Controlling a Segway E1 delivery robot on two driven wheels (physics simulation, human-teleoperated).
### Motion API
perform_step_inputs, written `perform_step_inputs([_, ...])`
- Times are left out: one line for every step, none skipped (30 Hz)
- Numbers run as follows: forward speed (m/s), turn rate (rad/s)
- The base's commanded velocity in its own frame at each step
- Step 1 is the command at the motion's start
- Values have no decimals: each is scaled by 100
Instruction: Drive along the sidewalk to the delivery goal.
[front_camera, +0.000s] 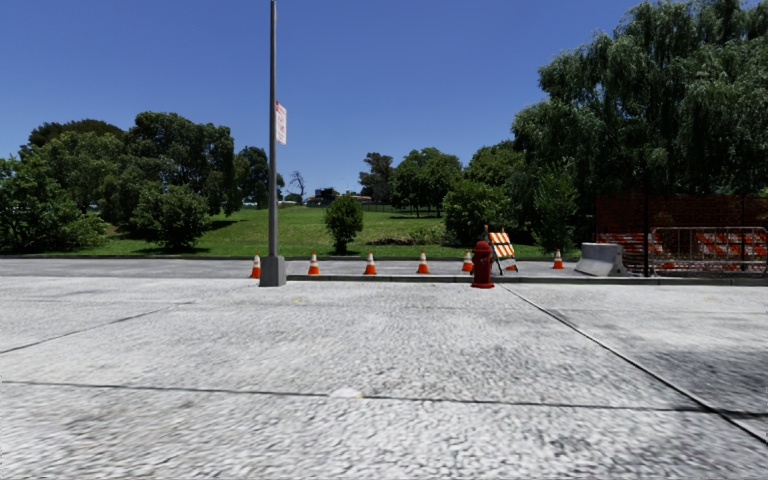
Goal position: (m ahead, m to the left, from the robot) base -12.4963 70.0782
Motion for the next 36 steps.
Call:
perform_step_inputs([200,0])
perform_step_inputs([200,0])
perform_step_inputs([200,0])
perform_step_inputs([200,0])
perform_step_inputs([200,0])
perform_step_inputs([200,0])
perform_step_inputs([200,0])
perform_step_inputs([200,0])
perform_step_inputs([200,8])
perform_step_inputs([200,8])
perform_step_inputs([200,20])
perform_step_inputs([200,40])
perform_step_inputs([200,61])
perform_step_inputs([200,69])
perform_step_inputs([200,71])
perform_step_inputs([200,72])
perform_step_inputs([200,72])
perform_step_inputs([200,72])
perform_step_inputs([200,72])
perform_step_inputs([200,72])
perform_step_inputs([200,73])
perform_step_inputs([200,73])
perform_step_inputs([200,73])
perform_step_inputs([200,74])
perform_step_inputs([200,74])
perform_step_inputs([200,74])
perform_step_inputs([200,74])
perform_step_inputs([200,74])
perform_step_inputs([200,74])
perform_step_inputs([200,74])
perform_step_inputs([200,74])
perform_step_inputs([200,74])
perform_step_inputs([200,74])
perform_step_inputs([200,74])
perform_step_inputs([200,74])
perform_step_inputs([200,74])
